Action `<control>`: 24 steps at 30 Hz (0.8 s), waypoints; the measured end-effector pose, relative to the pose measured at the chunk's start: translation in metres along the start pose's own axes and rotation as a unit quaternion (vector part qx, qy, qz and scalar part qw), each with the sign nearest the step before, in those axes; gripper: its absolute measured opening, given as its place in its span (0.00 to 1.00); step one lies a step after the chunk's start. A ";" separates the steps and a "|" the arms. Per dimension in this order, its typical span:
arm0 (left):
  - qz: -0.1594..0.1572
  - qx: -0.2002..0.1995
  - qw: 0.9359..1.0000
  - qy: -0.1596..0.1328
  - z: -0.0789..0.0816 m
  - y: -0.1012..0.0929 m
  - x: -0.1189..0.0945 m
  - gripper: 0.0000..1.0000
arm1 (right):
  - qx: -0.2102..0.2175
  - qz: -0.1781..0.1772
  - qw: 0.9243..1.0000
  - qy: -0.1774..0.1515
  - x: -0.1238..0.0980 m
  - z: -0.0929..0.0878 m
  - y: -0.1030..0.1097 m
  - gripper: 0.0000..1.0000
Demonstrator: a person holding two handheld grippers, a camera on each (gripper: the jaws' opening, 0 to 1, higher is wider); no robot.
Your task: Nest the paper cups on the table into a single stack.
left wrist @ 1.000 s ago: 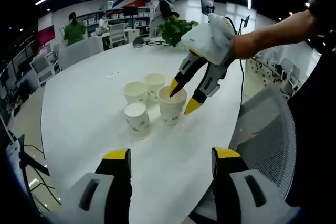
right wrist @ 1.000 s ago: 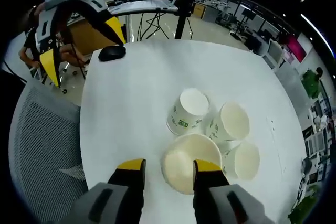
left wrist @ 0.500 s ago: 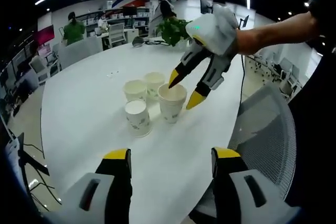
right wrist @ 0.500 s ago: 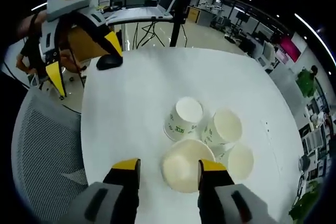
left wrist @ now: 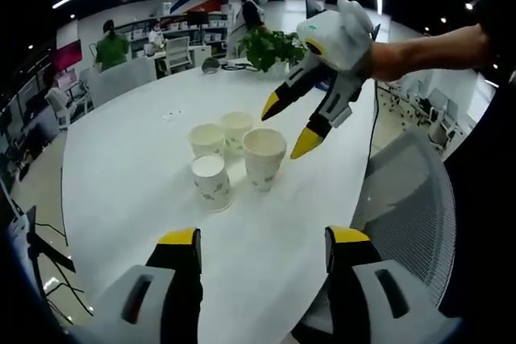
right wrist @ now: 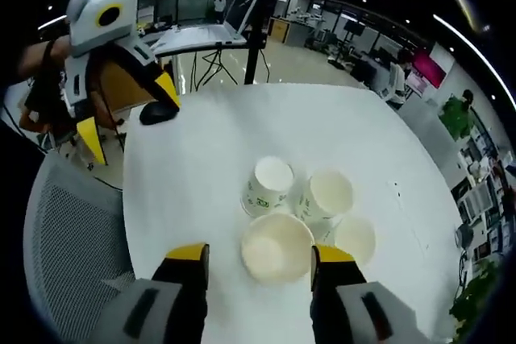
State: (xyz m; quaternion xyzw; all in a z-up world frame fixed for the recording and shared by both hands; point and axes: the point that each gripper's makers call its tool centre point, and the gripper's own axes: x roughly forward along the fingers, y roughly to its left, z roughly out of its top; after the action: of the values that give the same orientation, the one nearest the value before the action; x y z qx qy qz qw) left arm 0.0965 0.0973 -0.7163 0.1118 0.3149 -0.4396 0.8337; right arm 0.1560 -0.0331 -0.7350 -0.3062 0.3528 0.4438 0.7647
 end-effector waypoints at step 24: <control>-0.006 -0.003 1.000 0.000 0.002 0.003 0.003 0.61 | 0.080 -0.021 0.996 -0.046 -0.024 -0.014 0.002 0.60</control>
State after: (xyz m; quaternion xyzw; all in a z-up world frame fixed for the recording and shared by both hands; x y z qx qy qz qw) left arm 0.1014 0.0958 -0.7167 0.1069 0.3170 -0.4436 0.8314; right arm 0.1419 -0.0539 -0.7239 -0.2307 0.3456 0.4114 0.8112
